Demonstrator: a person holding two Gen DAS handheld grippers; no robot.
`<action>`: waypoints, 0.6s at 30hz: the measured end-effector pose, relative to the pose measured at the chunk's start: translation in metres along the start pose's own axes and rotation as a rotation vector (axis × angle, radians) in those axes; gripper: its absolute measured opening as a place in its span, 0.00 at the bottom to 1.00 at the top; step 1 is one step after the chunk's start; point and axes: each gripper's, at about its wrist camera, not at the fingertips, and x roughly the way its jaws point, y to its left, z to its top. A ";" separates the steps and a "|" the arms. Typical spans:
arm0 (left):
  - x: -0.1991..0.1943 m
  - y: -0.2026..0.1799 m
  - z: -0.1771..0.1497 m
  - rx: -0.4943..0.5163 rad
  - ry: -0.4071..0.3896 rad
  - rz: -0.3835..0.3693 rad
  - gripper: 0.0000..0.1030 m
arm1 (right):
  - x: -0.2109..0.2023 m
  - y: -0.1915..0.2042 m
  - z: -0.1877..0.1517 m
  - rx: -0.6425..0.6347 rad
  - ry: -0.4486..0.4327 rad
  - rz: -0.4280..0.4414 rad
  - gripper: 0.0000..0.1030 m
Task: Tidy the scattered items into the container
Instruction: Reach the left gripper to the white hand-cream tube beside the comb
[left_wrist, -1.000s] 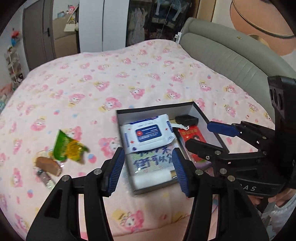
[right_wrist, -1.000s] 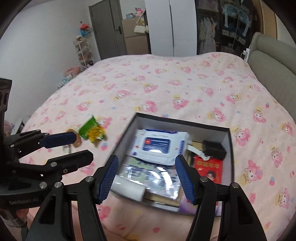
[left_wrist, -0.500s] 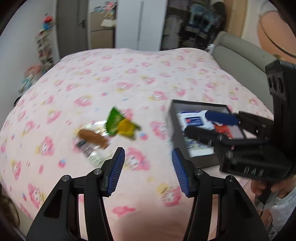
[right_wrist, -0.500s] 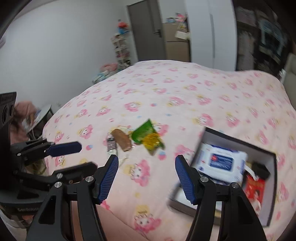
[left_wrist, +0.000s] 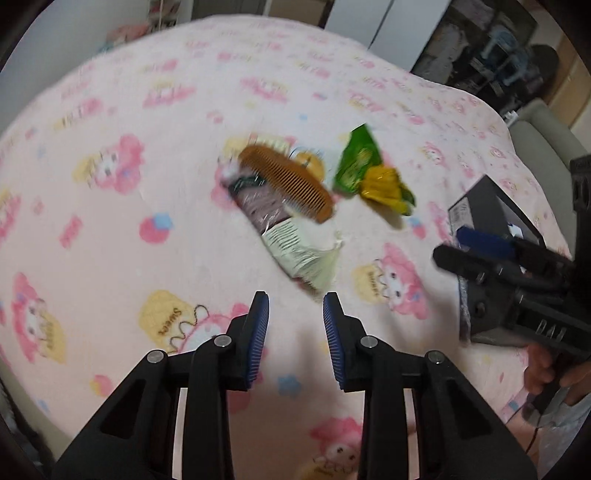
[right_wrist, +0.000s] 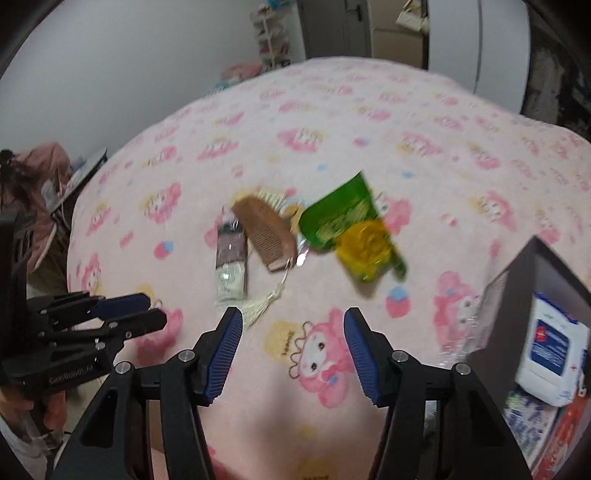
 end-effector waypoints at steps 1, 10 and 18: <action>0.005 0.004 0.002 -0.022 0.006 -0.030 0.29 | 0.010 0.001 -0.001 -0.006 0.027 0.020 0.52; 0.041 0.013 0.022 -0.114 0.041 -0.093 0.29 | 0.079 -0.003 0.012 0.080 0.162 0.070 0.52; 0.061 0.020 0.029 -0.162 0.048 -0.075 0.29 | 0.116 -0.014 0.014 0.115 0.229 0.073 0.52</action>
